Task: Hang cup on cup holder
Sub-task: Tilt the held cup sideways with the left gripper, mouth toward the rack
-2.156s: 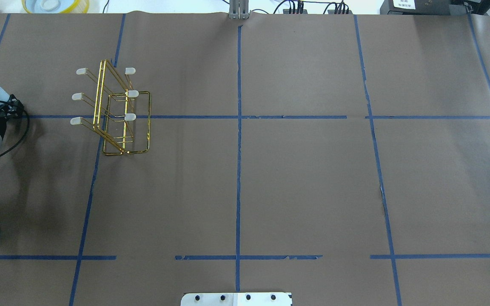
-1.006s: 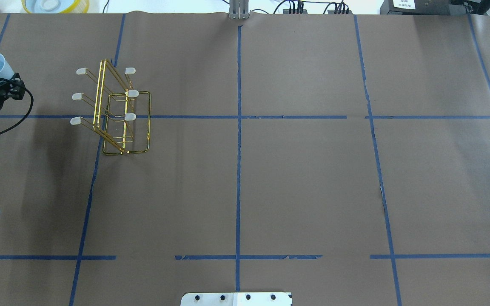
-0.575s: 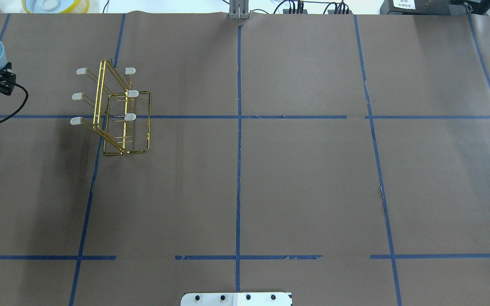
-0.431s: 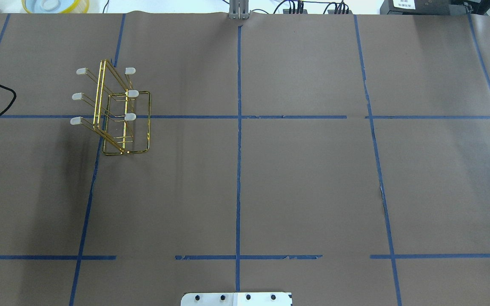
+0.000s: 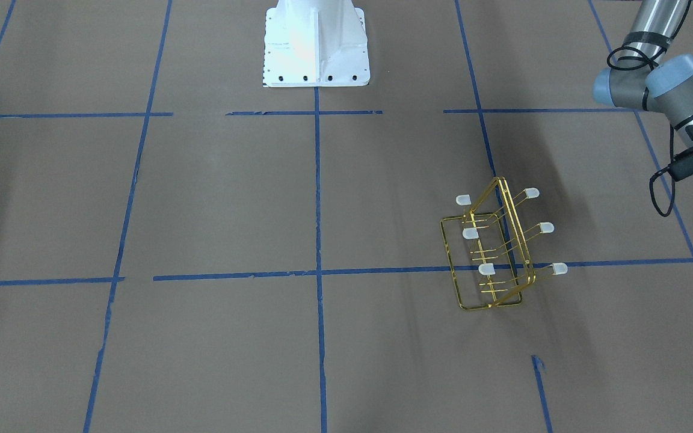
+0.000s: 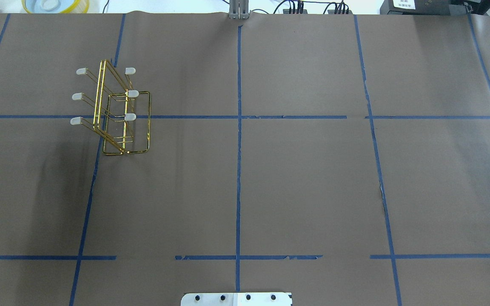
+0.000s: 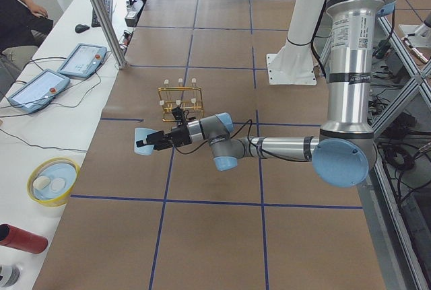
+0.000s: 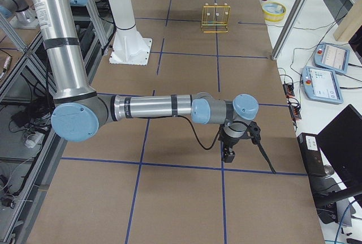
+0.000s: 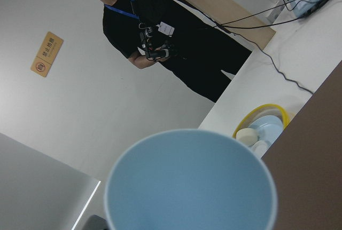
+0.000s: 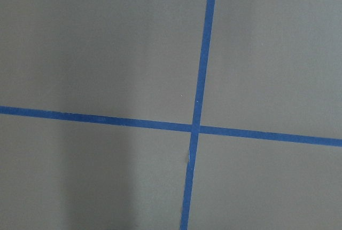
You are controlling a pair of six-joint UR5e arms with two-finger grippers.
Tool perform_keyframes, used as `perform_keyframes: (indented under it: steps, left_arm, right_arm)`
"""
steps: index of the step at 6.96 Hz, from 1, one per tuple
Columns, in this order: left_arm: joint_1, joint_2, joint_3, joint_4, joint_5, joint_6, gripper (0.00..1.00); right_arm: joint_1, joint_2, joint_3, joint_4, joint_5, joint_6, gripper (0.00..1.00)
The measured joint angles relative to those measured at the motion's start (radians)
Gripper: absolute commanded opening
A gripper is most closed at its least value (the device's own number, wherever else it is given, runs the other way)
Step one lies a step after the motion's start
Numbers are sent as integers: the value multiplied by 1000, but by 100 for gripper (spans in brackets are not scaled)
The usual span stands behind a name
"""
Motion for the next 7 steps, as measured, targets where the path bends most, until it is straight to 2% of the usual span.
perform_keyframes:
  steps: [1, 3, 7]
  left_arm:
    - [9, 3, -13, -2, 79, 215, 0]
    - [41, 3, -57, -4, 142, 547, 0]
    - [138, 17, -145, -68, 142, 748, 0]
  right_arm:
    - [0, 0, 0, 0, 0, 0, 100]
    - [0, 0, 0, 0, 0, 1, 100]
    - [0, 0, 0, 0, 0, 1, 100]
